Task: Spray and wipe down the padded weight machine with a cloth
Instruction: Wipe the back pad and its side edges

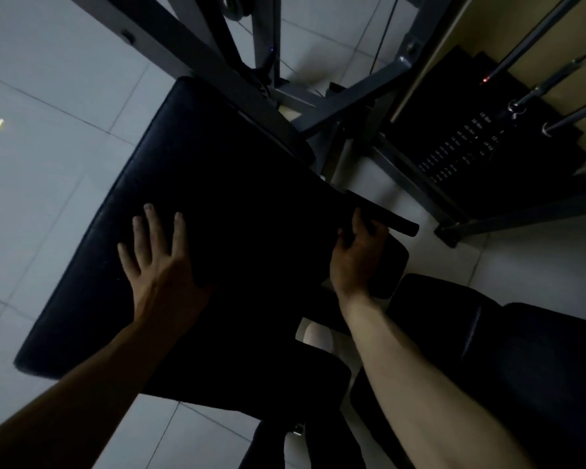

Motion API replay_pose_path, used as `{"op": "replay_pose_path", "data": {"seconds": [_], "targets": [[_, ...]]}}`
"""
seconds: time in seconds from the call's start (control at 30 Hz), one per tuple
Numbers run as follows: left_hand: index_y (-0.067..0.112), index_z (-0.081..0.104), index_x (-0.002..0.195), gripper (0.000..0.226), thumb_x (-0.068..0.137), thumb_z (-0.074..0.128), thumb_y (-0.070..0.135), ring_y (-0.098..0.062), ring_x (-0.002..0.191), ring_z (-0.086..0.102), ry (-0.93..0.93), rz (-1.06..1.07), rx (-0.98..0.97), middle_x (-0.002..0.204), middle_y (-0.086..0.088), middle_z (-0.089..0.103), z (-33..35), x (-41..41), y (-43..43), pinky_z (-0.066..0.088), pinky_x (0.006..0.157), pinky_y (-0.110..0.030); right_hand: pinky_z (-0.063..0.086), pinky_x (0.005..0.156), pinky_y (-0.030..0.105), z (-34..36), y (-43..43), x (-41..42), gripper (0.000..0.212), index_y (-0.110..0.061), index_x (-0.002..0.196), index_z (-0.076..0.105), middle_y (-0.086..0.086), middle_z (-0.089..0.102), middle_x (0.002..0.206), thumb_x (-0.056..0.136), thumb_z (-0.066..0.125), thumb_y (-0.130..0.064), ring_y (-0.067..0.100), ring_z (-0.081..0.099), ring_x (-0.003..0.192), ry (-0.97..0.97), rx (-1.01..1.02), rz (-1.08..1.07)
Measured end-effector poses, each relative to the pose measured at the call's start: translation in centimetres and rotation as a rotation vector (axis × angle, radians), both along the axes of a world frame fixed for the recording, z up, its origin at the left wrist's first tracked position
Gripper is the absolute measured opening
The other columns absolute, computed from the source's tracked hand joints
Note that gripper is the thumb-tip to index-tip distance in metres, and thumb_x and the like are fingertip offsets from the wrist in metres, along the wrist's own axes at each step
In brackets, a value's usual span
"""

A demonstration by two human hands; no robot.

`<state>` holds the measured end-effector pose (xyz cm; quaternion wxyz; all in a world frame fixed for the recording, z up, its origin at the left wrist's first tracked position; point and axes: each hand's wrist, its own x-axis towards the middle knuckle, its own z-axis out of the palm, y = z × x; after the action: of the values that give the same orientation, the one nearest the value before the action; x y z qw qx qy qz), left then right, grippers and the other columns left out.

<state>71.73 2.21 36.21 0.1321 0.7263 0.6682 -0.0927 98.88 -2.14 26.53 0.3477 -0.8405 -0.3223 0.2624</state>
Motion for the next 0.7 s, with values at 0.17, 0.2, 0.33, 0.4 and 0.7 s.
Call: {"op": "replay_pose_path", "data": {"seconds": [0.17, 0.2, 0.33, 0.4, 0.7], "targets": [[0.025, -0.004, 0.163, 0.118, 0.08, 0.068, 0.069, -0.028, 0.153, -0.026, -0.019, 0.131, -0.134, 0.166, -0.006, -0.029, 0.8, -0.7, 0.2, -0.002, 0.12, -0.069, 0.045, 0.107, 0.05, 2.2, -2.4, -10.1, 0.056, -0.023, 0.146, 0.055, 0.014, 0.043, 0.14, 0.093, 0.065, -0.011, 0.034, 0.047, 0.128, 0.042, 0.082, 0.485], [0.026, -0.005, 0.163, 0.118, 0.08, 0.068, 0.068, -0.028, 0.153, -0.027, -0.01, 0.135, -0.144, 0.166, -0.005, -0.031, 1.0, -0.6, 0.2, -0.001, 0.12, -0.069, 0.046, 0.104, 0.053, 2.5, -3.1, -11.0, 0.057, -0.021, 0.143, 0.058, 0.014, 0.043, 0.139, 0.09, 0.068, -0.005, 0.035, 0.046, 0.127, 0.023, 0.107, 0.597], [0.025, -0.006, 0.163, 0.12, 0.08, 0.066, 0.072, -0.026, 0.154, -0.025, -0.026, 0.125, -0.125, 0.166, -0.005, -0.031, 1.8, -1.3, 0.1, 0.001, 0.125, -0.06, 0.04, 0.113, 0.043, 1.1, -2.3, -8.2, 0.045, -0.019, 0.145, 0.059, 0.014, 0.044, 0.145, 0.1, 0.054, -0.019, 0.034, 0.043, 0.132, -0.083, 0.229, 0.868], [0.025, -0.01, 0.162, 0.126, 0.076, 0.065, 0.077, -0.024, 0.153, -0.026, -0.028, 0.163, -0.117, 0.165, -0.004, -0.034, 2.4, -2.3, 0.1, -0.001, 0.126, -0.054, 0.04, 0.114, 0.049, 1.1, 0.0, -5.7, 0.044, -0.022, 0.144, 0.06, 0.012, 0.047, 0.143, 0.101, 0.05, -0.025, 0.033, 0.045, 0.131, -0.09, 0.183, 0.848], [0.028, -0.018, 0.16, 0.146, 0.063, 0.082, 0.071, -0.027, 0.153, -0.027, 0.013, 0.304, -0.156, 0.164, -0.003, -0.034, 2.5, -4.1, 0.6, -0.002, 0.124, -0.061, 0.047, 0.094, 0.018, 4.0, 4.1, -9.2, 0.028, -0.024, 0.129, 0.066, -0.014, 0.058, 0.111, 0.102, 0.064, -0.033, 0.016, 0.059, 0.108, -0.078, 0.09, 0.43]]}}
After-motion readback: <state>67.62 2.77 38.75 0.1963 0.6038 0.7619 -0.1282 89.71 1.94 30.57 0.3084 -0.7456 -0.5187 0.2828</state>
